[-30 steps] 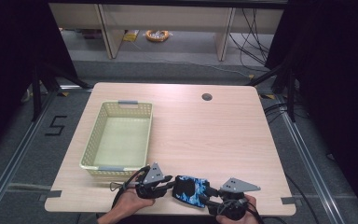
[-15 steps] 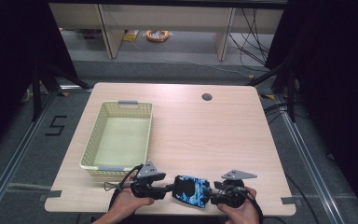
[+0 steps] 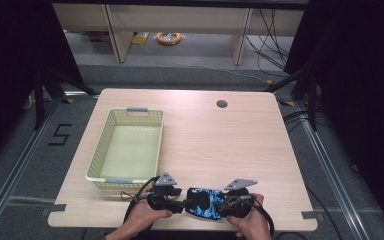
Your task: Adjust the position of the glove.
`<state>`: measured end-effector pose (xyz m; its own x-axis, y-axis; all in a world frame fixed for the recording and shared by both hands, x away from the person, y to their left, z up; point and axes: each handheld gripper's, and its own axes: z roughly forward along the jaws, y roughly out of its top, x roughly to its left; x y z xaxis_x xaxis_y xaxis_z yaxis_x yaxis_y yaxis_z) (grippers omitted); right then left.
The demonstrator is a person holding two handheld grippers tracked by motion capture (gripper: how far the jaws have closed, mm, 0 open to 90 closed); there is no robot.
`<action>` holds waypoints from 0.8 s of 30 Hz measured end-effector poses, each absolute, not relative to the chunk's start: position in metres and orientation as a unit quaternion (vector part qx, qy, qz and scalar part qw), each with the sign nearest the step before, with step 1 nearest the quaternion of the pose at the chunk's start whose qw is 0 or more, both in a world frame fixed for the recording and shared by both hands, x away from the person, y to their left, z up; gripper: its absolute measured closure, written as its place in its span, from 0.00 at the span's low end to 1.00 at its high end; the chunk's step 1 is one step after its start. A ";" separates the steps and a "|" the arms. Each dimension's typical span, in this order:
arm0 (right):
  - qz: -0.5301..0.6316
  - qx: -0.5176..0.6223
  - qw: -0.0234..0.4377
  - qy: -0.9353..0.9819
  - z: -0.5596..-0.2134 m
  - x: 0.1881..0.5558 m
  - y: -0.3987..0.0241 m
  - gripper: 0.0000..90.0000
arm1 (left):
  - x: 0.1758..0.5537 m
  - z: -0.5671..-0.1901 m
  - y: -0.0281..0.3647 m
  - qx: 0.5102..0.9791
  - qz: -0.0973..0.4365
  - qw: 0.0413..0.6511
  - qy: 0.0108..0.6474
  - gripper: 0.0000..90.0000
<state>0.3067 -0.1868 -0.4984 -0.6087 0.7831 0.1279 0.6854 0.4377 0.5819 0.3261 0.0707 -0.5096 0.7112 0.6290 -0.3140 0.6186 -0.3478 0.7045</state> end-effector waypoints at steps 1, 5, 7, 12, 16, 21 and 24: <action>0.301 0.425 0.084 0.849 -0.499 0.308 -0.186 0.54 | 0.327 -0.510 0.070 0.821 0.003 0.425 0.380 0.46; 0.304 0.416 0.079 0.854 -0.499 0.312 -0.186 0.60 | 0.327 -0.512 0.068 0.818 -0.012 0.426 0.386 0.50; 0.323 0.410 0.086 0.848 -0.502 0.314 -0.186 0.63 | 0.327 -0.514 0.066 0.818 -0.019 0.429 0.383 0.55; 0.331 0.421 0.065 0.842 -0.502 0.317 -0.190 0.68 | 0.328 -0.517 0.064 0.813 -0.036 0.434 0.386 0.63; 0.336 0.419 0.066 0.841 -0.502 0.318 -0.190 0.72 | 0.328 -0.518 0.064 0.809 -0.036 0.438 0.390 0.72; 0.340 0.425 0.037 0.838 -0.502 0.319 -0.193 0.85 | 0.322 -0.520 0.063 0.805 -0.009 0.446 0.391 0.86; 0.349 0.433 0.032 0.831 -0.504 0.319 -0.194 0.88 | 0.320 -0.519 0.062 0.798 0.003 0.454 0.395 0.90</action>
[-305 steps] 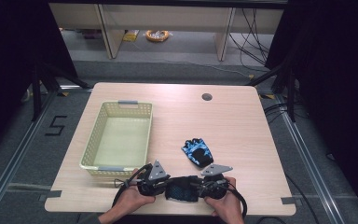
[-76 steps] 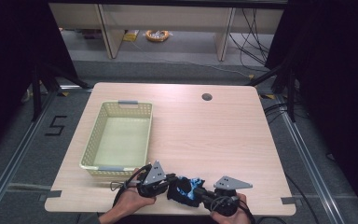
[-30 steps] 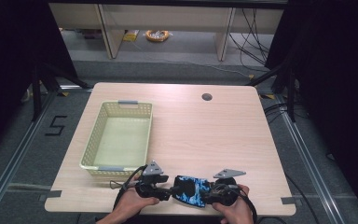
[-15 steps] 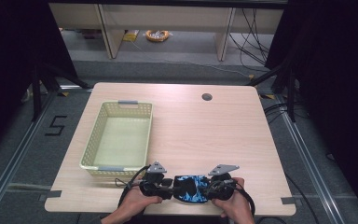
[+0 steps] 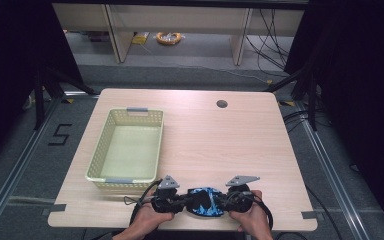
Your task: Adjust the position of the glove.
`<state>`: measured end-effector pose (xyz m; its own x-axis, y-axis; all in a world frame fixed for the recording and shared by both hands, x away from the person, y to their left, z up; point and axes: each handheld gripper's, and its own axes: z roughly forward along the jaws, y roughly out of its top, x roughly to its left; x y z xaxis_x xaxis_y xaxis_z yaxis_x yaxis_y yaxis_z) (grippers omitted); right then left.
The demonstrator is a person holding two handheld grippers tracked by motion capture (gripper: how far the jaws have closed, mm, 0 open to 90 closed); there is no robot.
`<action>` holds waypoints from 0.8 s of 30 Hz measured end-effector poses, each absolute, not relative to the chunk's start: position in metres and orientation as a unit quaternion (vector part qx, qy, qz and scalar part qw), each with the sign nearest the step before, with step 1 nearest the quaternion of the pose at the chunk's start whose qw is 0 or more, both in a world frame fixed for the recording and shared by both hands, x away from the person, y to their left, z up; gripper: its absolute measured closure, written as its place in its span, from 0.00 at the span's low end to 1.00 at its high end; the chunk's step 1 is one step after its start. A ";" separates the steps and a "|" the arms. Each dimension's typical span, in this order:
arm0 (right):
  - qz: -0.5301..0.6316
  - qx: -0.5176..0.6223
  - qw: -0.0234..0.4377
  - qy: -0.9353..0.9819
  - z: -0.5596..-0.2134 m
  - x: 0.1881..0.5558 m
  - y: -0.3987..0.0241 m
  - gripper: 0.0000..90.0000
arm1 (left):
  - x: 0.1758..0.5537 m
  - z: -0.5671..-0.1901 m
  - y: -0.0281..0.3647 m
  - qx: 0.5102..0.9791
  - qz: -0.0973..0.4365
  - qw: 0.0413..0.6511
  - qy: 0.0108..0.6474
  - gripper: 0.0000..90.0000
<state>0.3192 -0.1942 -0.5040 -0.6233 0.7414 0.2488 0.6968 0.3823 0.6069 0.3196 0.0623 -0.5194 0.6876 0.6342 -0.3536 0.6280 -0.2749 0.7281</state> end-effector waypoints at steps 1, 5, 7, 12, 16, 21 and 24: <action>0.361 0.435 0.037 0.824 -0.506 0.319 -0.194 0.88 | 0.320 -0.519 0.064 0.796 -0.005 0.457 0.397 0.94; 0.362 0.436 0.035 0.823 -0.506 0.319 -0.195 0.89 | 0.321 -0.520 0.064 0.796 -0.011 0.459 0.395 0.95; 0.358 0.434 0.036 0.826 -0.505 0.319 -0.195 0.89 | 0.322 -0.520 0.065 0.795 -0.015 0.460 0.396 0.95; 0.366 0.430 0.039 0.825 -0.506 0.319 -0.192 0.89 | 0.323 -0.520 0.069 0.794 -0.016 0.460 0.398 0.94; 0.364 0.429 0.031 0.827 -0.506 0.319 -0.188 0.89 | 0.323 -0.519 0.075 0.798 -0.016 0.449 0.403 0.87; 0.371 0.427 0.025 0.824 -0.508 0.319 -0.182 0.89 | 0.321 -0.515 0.080 0.801 -0.010 0.436 0.410 0.75; 0.374 0.428 0.030 0.823 -0.509 0.320 -0.180 0.89 | 0.321 -0.514 0.084 0.802 -0.020 0.436 0.408 0.72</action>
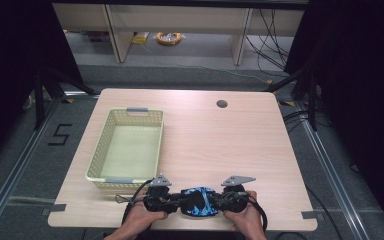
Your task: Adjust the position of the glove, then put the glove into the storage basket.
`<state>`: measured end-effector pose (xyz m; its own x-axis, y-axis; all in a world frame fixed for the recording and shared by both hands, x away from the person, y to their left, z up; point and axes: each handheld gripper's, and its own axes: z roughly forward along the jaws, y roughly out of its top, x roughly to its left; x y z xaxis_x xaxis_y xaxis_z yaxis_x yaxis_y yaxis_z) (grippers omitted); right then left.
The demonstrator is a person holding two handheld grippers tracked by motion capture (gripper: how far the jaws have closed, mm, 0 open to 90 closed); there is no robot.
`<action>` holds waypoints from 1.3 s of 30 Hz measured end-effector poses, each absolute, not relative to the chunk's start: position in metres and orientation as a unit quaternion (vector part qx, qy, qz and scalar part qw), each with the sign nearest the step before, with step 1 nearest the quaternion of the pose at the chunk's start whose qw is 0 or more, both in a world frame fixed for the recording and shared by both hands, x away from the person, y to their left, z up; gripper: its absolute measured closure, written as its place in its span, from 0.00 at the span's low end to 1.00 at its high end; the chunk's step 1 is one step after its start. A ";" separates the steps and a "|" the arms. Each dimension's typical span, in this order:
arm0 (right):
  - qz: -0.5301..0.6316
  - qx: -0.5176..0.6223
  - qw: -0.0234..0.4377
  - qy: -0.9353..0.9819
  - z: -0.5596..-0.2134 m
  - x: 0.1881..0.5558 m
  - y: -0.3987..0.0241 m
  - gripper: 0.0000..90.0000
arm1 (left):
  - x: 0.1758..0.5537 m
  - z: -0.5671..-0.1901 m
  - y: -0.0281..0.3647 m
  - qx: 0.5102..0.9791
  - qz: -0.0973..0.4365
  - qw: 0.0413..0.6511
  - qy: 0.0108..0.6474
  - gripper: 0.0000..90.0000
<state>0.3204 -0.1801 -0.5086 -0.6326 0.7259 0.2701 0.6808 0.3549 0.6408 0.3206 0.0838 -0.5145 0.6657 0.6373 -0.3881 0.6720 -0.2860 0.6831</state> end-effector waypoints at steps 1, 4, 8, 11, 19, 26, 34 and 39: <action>0.377 0.425 0.027 0.822 -0.509 0.321 -0.180 0.89 | 0.319 -0.514 0.086 0.804 -0.024 0.429 0.411 0.72; 0.376 0.429 0.028 0.821 -0.510 0.321 -0.181 0.89 | 0.317 -0.515 0.087 0.801 -0.041 0.431 0.415 0.71; 0.379 0.427 0.028 0.820 -0.510 0.321 -0.181 0.89 | 0.315 -0.515 0.087 0.800 -0.054 0.429 0.416 0.70; 0.383 0.427 0.023 0.819 -0.510 0.321 -0.182 0.89 | 0.316 -0.516 0.086 0.798 -0.055 0.421 0.427 0.73; 0.383 0.430 0.024 0.817 -0.510 0.320 -0.182 0.89 | 0.316 -0.519 0.080 0.784 -0.055 0.434 0.441 0.83; 0.386 0.431 0.018 0.816 -0.511 0.321 -0.182 0.89 | 0.314 -0.520 0.078 0.777 -0.031 0.448 0.442 0.93; 0.397 0.432 0.019 0.810 -0.509 0.320 -0.183 0.90 | 0.313 -0.516 0.078 0.773 -0.028 0.461 0.435 0.95; 0.425 0.431 0.019 0.796 -0.500 0.319 -0.186 0.90 | 0.312 -0.512 0.080 0.771 -0.027 0.470 0.429 0.95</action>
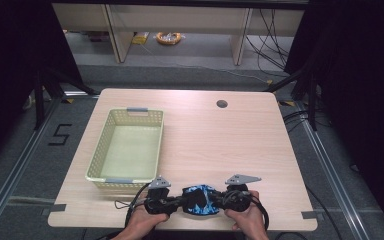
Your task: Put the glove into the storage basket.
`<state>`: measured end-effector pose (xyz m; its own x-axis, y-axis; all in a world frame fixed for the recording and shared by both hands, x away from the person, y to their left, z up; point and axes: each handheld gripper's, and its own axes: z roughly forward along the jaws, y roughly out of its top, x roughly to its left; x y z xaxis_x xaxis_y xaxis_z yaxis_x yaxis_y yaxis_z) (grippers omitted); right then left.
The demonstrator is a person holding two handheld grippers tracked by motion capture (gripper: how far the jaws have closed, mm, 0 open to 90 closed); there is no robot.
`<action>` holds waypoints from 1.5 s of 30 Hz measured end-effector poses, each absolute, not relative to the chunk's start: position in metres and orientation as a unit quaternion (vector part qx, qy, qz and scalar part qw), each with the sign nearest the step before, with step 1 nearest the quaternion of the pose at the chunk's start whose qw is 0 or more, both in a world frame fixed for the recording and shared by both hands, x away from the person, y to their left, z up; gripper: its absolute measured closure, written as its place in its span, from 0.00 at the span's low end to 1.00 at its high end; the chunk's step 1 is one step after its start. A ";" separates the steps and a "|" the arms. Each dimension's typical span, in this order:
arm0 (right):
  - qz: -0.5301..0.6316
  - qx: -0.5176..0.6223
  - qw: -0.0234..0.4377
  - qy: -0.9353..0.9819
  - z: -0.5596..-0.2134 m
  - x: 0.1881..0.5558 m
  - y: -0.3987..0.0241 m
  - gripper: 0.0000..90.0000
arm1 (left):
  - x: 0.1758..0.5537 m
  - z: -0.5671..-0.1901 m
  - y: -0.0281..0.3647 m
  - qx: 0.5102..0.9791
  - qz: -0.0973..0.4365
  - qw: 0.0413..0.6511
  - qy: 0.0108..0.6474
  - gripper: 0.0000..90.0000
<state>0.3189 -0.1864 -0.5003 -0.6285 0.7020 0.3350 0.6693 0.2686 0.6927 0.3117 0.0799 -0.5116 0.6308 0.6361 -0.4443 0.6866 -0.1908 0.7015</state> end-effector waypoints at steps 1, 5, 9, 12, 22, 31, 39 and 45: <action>0.431 0.430 0.020 0.793 -0.498 0.318 -0.187 0.90 | 0.312 -0.510 0.080 0.768 -0.025 0.473 0.430 0.95; 0.453 0.417 0.019 0.788 -0.489 0.318 -0.187 0.90 | 0.312 -0.501 0.085 0.765 -0.025 0.483 0.424 0.95; 0.471 0.412 0.011 0.780 -0.475 0.316 -0.188 0.90 | 0.309 -0.489 0.089 0.756 -0.024 0.501 0.420 0.96; 0.472 0.411 0.012 0.780 -0.465 0.314 -0.184 0.91 | 0.309 -0.480 0.095 0.756 -0.019 0.507 0.414 0.96; 0.496 0.370 0.035 0.785 -0.426 0.329 -0.162 0.91 | 0.319 -0.439 0.120 0.741 0.000 0.528 0.415 0.96; 0.502 0.357 0.036 0.787 -0.400 0.350 -0.128 0.91 | 0.328 -0.405 0.154 0.742 0.031 0.521 0.419 0.96; 0.497 0.341 0.042 0.797 -0.391 0.363 -0.100 0.91 | 0.335 -0.402 0.180 0.735 0.038 0.515 0.438 0.96; 0.497 0.325 0.031 0.804 -0.386 0.375 -0.069 0.91 | 0.338 -0.400 0.210 0.720 0.040 0.515 0.463 0.95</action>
